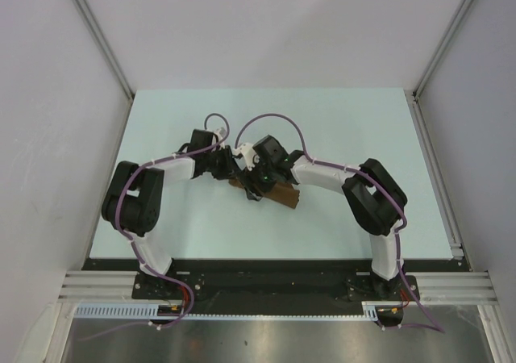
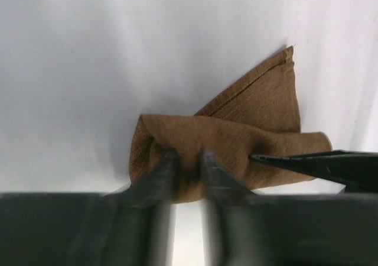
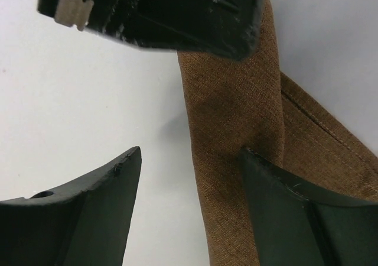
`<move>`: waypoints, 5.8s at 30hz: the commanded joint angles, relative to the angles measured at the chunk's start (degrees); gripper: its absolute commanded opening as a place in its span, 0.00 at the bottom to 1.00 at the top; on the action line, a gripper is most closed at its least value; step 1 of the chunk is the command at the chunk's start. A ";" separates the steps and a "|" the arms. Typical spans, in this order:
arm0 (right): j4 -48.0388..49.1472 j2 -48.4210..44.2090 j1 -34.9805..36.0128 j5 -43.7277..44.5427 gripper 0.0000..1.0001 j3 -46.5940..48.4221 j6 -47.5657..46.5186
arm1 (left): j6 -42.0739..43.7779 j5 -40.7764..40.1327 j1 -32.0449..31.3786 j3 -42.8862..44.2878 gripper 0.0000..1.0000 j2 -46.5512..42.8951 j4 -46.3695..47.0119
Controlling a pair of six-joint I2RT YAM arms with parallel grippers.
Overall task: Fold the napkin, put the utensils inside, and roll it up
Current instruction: Roll the napkin with the utensil
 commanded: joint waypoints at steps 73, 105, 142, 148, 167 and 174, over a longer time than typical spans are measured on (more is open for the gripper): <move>-9.15 18.74 -13.39 -35.60 0.43 9.70 6.36 | -0.13 -9.34 -1.37 -9.21 0.58 -9.49 11.02; -6.36 -1.73 -12.87 -13.90 0.68 7.26 6.89 | 1.28 -9.44 -3.65 -3.68 0.00 -2.20 11.38; -0.63 3.79 -8.82 -5.10 0.69 3.55 4.69 | 1.37 -11.98 -3.22 5.55 0.68 -4.73 4.08; -0.89 3.53 -8.91 -6.86 0.70 4.95 2.59 | -0.56 -12.51 -0.76 3.54 0.72 -8.78 1.53; 6.14 -7.37 1.20 12.12 0.72 -5.77 -9.01 | 0.40 -10.31 5.40 0.54 0.77 -25.75 -5.76; 9.91 -4.56 2.69 19.85 0.71 -7.00 -12.27 | 0.49 -8.82 7.94 0.02 0.77 -28.21 -6.82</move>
